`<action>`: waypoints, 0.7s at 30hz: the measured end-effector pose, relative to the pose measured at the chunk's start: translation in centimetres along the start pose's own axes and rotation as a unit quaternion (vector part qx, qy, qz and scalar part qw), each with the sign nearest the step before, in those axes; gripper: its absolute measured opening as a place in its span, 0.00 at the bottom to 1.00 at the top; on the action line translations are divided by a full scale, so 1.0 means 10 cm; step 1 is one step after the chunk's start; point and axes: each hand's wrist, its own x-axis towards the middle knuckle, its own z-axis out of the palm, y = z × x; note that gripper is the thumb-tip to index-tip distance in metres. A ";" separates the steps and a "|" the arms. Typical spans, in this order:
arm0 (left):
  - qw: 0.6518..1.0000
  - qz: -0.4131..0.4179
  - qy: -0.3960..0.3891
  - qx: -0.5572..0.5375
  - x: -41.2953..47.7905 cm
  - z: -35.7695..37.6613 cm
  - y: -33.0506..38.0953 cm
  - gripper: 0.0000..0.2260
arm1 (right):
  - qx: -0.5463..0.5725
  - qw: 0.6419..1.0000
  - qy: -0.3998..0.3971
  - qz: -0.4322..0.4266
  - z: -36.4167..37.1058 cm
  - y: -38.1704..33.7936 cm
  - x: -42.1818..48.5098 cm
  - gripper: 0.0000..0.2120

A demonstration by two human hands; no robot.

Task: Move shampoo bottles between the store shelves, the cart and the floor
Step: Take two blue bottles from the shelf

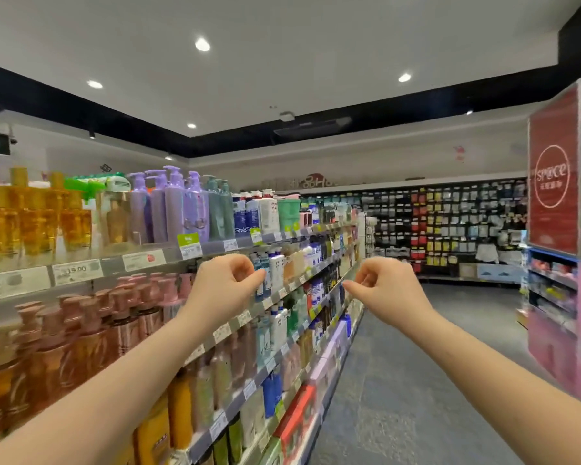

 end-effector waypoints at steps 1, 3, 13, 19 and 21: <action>1.000 0.003 0.005 0.009 0.21 0.16 -0.14 0.13 | 0.001 1.000 -0.002 -0.001 0.13 0.15 0.26 0.11; 0.999 0.011 0.020 0.024 0.68 0.45 -0.40 0.13 | 0.004 1.000 -0.009 -0.005 0.33 0.41 0.79 0.10; 0.993 -0.018 0.034 0.115 2.58 1.87 -1.35 0.11 | -0.022 0.997 -0.043 -0.062 1.09 2.00 2.73 0.09; 0.974 -0.052 0.076 0.207 3.36 2.42 -1.75 0.11 | 0.008 0.987 -0.063 -0.148 1.73 2.63 4.12 0.08; 0.965 -0.071 0.086 0.239 3.59 2.51 -1.89 0.12 | 0.038 0.980 -0.065 -0.182 2.00 2.71 4.62 0.09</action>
